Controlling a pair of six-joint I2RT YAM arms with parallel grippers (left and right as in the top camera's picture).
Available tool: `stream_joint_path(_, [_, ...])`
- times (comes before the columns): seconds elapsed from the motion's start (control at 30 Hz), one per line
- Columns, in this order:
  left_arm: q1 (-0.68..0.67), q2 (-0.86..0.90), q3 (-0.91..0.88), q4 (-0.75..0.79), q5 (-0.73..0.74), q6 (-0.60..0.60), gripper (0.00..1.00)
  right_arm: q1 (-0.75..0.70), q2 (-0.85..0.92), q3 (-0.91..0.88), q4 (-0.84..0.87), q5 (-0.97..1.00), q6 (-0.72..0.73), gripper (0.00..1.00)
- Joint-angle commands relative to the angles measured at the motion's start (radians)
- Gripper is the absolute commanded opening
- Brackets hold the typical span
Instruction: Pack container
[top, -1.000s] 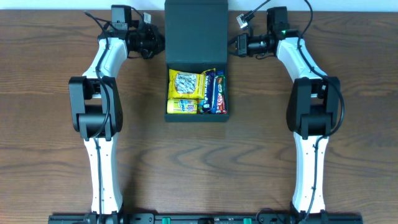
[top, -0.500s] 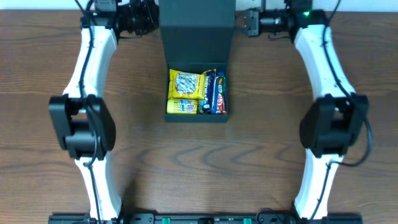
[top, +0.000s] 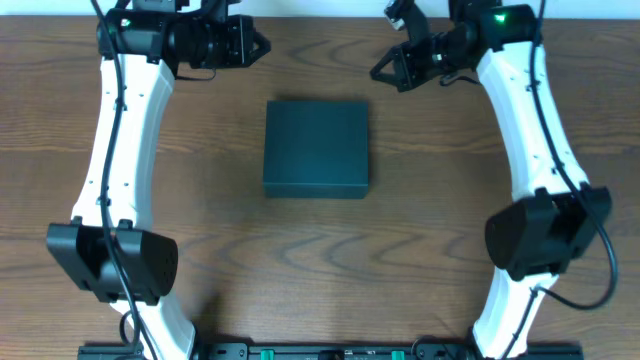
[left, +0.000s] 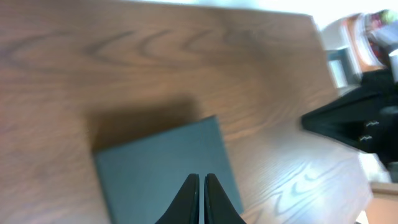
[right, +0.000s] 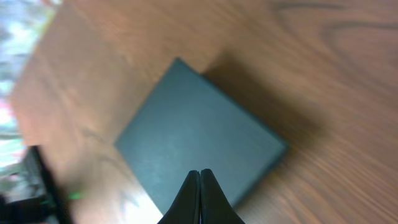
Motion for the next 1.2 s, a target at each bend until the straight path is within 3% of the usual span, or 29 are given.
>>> stream_joint_path(0.0, [0.005,-0.041,0.014,-0.061,-0.086,0.027,0.06,-0.023,-0.073,0.002,-0.019,0.151,-0.015,0.02])
stream_joint_path(0.13, [0.005,-0.066,0.014,-0.174,-0.085,0.026,0.06,-0.04,-0.115,0.002,-0.055,0.154,-0.02,0.02])
stream_joint_path(0.23, [-0.001,-0.117,0.013,-0.271,-0.164,0.029,0.06,-0.055,-0.151,0.001,-0.126,0.153,-0.053,0.02])
stream_joint_path(0.33, [-0.028,-0.189,0.012,-0.34,-0.226,0.049,0.06,-0.087,-0.198,-0.015,-0.202,0.022,-0.128,0.01])
stream_joint_path(0.5, [-0.093,-0.354,-0.074,-0.35,-0.315,0.056,0.06,-0.121,-0.354,-0.182,-0.22,-0.045,-0.173,0.02])
stream_joint_path(0.7, [-0.094,-0.689,-0.43,-0.311,-0.304,0.091,0.06,-0.121,-0.768,-0.623,-0.134,-0.023,-0.173,0.02])
stream_joint_path(0.87, [-0.094,-1.022,-0.785,-0.25,-0.19,0.092,0.06,-0.121,-1.21,-1.014,-0.07,-0.03,-0.128,0.02])
stream_joint_path(1.0, [-0.094,-1.257,-0.996,-0.213,-0.174,-0.021,0.06,-0.121,-1.521,-1.206,-0.078,-0.03,0.001,0.03])
stream_joint_path(1.03, [-0.094,-1.296,-1.024,-0.206,-0.174,-0.047,0.06,-0.121,-1.582,-1.232,-0.078,-0.03,0.04,0.26])
stream_joint_path(1.07, [-0.094,-1.33,-1.043,-0.203,-0.174,-0.062,0.32,-0.121,-1.648,-1.253,-0.077,-0.03,0.078,0.9])
stream_joint_path(1.1, [-0.094,-1.347,-1.05,-0.203,-0.174,-0.062,0.73,-0.121,-1.681,-1.259,-0.076,-0.03,0.087,0.99])
stream_joint_path(1.13, [-0.094,-1.357,-1.051,-0.203,-0.174,-0.062,0.95,-0.121,-1.712,-1.26,-0.078,-0.03,0.087,0.99])
stream_joint_path(1.17, [-0.094,-1.358,-1.051,-0.203,-0.174,-0.062,0.95,-0.121,-1.734,-1.26,-0.077,-0.031,0.088,0.99])
